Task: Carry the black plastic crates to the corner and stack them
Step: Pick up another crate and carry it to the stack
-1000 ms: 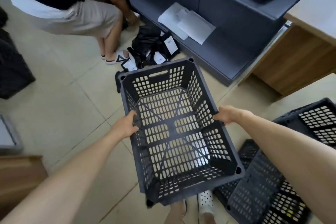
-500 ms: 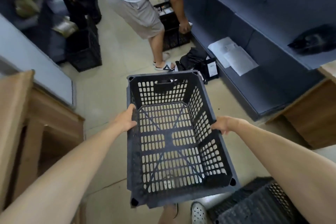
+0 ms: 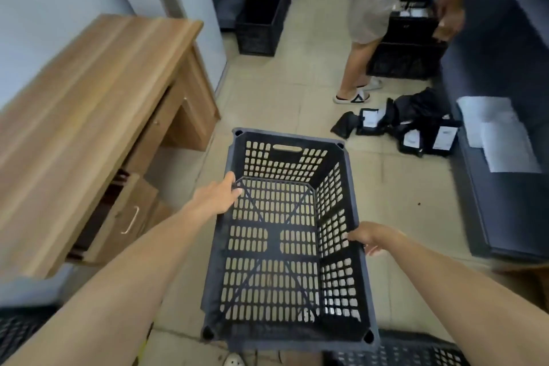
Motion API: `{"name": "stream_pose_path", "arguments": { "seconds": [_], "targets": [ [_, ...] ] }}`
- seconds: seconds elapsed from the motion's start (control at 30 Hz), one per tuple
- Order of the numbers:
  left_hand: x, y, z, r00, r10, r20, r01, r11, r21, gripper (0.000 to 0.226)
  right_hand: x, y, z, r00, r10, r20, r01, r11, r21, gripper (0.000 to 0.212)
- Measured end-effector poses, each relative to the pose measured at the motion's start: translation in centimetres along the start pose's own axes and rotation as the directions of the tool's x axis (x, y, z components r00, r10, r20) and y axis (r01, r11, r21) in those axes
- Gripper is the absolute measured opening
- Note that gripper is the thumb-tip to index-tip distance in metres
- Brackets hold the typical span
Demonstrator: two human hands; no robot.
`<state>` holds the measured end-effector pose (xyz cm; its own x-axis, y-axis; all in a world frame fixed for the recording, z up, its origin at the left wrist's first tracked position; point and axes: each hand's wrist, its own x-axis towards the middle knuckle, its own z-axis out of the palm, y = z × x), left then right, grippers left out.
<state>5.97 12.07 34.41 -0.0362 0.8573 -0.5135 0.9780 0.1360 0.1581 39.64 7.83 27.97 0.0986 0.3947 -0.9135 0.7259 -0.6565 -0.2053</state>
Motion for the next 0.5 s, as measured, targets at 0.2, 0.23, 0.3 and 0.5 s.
{"name": "stream_pose_path", "arguments": {
  "seconds": [0.2,0.23,0.3,0.5],
  "targets": [
    [-7.1,-10.3,5.0,0.980,-0.190,0.054,0.195,0.975,-0.104,0.039,0.9,-3.3,8.3,0.998,-0.052,0.030,0.056,0.983,-0.175,0.047],
    [-8.5,-11.9,5.8,0.971,-0.231,0.063,0.237,0.965,-0.116,0.043,1.7,-3.5,9.7,0.996,-0.059,0.060,0.070,0.978,-0.198,0.049],
    [-11.3,-15.1,7.7,0.954,-0.292,0.067,0.299,0.944,-0.138,0.048,2.2,-4.0,12.5,0.995,-0.067,0.079,0.086,0.961,-0.263,0.051],
    [-19.8,-23.6,12.7,0.908,-0.416,0.044,0.411,0.869,-0.277,0.052,-3.4,-6.8,21.4,0.986,-0.129,0.102,0.159,0.903,-0.399,0.046]
  ]
}}
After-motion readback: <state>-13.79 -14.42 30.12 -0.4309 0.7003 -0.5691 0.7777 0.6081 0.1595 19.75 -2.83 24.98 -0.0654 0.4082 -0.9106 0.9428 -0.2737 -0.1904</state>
